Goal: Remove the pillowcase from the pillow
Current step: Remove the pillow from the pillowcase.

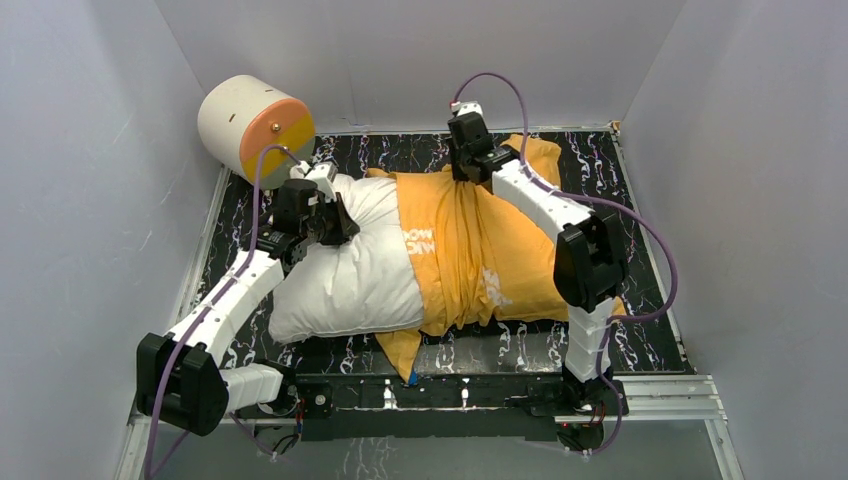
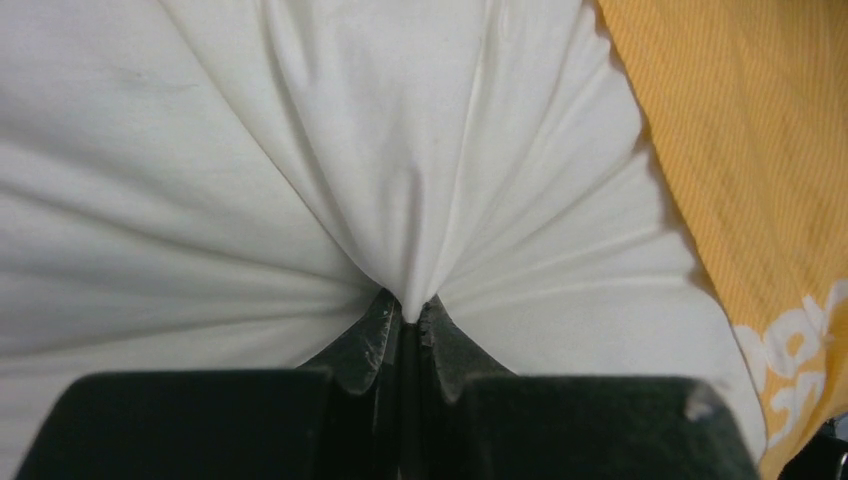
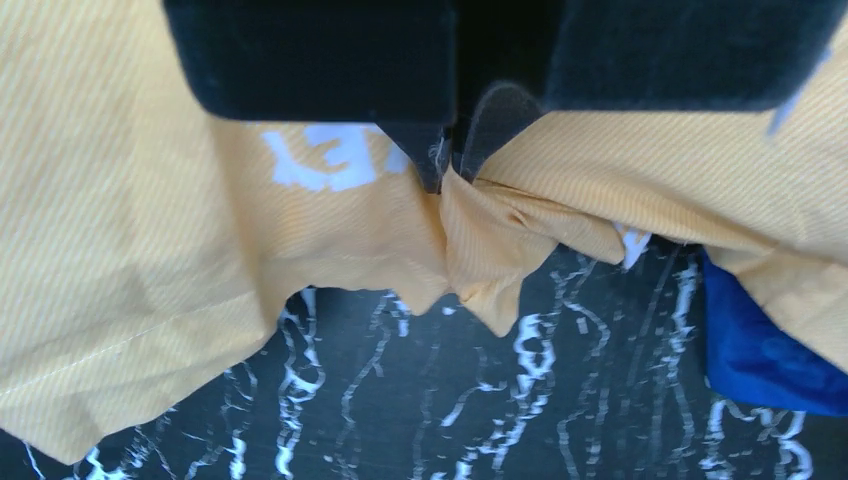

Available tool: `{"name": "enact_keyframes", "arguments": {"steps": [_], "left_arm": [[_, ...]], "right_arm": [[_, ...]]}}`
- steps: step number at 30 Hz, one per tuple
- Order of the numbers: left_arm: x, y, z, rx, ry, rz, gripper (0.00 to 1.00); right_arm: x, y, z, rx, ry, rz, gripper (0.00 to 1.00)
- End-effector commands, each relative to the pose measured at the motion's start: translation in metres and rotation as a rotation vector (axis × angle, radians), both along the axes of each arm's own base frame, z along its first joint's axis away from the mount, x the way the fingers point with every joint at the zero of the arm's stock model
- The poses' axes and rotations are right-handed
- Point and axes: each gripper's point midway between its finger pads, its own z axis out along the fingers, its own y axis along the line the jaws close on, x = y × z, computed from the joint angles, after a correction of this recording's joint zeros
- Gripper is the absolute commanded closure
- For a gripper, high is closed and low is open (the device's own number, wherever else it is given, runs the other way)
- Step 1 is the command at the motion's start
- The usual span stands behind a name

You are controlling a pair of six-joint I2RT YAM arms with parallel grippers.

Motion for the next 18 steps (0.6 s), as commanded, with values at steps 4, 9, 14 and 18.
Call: {"name": "enact_keyframes", "arguments": {"steps": [4,9,14,18], "left_arm": [[-0.040,0.041,-0.046,0.096,0.214,0.121,1.00],[-0.040,0.038,-0.045,0.080,0.218,0.106,1.00],[-0.039,0.036,-0.041,0.057,0.199,0.098,1.00],[-0.033,0.039,-0.037,-0.029,0.199,0.100,1.00]], "right_arm": [[0.053,-0.160,0.045,-0.115,-0.051,-0.361,1.00],[0.020,-0.074,0.070,0.209,0.014,-0.043,0.77],[-0.010,-0.005,0.089,0.184,0.012,0.092,0.34],[-0.027,0.038,0.065,0.159,0.060,0.150,0.21]]}}
